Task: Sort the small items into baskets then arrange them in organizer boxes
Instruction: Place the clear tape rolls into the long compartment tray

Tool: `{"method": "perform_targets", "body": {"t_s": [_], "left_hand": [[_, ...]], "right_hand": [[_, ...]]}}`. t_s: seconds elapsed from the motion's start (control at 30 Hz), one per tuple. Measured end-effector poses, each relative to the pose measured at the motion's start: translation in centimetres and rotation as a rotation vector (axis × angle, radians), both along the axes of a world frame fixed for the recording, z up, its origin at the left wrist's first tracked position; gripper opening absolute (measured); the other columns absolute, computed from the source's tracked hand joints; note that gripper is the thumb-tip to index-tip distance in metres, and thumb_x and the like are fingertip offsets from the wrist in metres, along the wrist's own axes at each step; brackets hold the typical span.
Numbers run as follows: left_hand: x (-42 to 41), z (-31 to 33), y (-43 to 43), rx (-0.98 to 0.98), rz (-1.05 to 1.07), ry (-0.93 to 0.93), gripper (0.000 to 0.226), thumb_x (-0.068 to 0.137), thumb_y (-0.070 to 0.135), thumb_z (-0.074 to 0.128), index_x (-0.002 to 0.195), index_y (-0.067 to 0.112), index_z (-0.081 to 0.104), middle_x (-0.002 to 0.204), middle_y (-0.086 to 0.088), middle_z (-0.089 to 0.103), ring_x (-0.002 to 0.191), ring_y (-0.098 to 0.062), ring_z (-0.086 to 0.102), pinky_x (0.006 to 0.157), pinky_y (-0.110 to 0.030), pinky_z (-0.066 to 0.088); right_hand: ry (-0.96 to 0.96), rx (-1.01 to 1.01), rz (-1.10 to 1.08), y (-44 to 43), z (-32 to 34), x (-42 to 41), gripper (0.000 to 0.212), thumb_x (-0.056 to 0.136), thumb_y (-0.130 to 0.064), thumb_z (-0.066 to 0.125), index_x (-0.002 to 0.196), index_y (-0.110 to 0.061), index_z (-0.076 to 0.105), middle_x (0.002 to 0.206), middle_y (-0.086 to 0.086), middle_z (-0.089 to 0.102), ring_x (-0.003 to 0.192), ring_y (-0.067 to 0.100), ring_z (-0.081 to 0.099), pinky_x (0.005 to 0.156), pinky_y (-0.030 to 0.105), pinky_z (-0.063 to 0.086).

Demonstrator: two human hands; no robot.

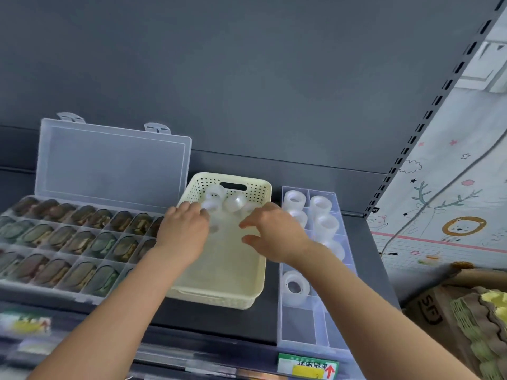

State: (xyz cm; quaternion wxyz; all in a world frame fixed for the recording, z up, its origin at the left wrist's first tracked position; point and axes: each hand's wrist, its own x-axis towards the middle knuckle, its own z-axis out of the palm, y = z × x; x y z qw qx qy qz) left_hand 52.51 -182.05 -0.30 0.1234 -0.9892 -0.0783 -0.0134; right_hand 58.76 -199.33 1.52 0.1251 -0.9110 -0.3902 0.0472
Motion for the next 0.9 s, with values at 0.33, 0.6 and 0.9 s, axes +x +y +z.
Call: {"method": "perform_targets", "body": {"t_s": [0.33, 0.6, 0.9], "left_hand": [[-0.7, -0.8, 1.9, 0.035, -0.13, -0.128, 0.027, 0.034, 0.0, 0.078, 0.052, 0.011, 0.062, 0.063, -0.009, 0.053, 0.059, -0.03, 0.056, 0.055, -0.033, 0.047], [-1.2, -0.8, 3.0, -0.311, -0.155, -0.198, 0.025, 0.056, 0.01, 0.086, 0.073, 0.017, 0.07, 0.078, -0.003, 0.055, 0.071, -0.026, 0.057, 0.056, -0.031, 0.044], [-3.2, 1.4, -0.6, -0.845, -0.153, -0.339, 0.017, 0.085, 0.022, 0.071, 0.101, 0.02, 0.073, 0.102, 0.014, 0.058, 0.071, -0.01, 0.059, 0.073, -0.027, 0.048]], "right_hand": [[0.064, -0.282, 0.045, 7.0, -4.1, 1.5, 0.042, 0.09, -0.03, 0.058, 0.132, -0.032, 0.051, 0.121, 0.007, 0.053, 0.119, 0.028, 0.047, 0.097, 0.041, 0.044], [0.047, -0.04, -0.087, 5.2, -3.2, 1.8, 0.028, 0.091, -0.03, 0.059, 0.118, -0.024, 0.065, 0.114, 0.003, 0.055, 0.115, 0.022, 0.047, 0.092, 0.033, 0.044], [-0.104, 0.512, -0.227, -1.9, -0.5, -1.6, 0.014, 0.076, -0.012, 0.077, 0.09, -0.015, 0.077, 0.085, -0.003, 0.058, 0.072, 0.003, 0.053, 0.067, 0.013, 0.037]]}}
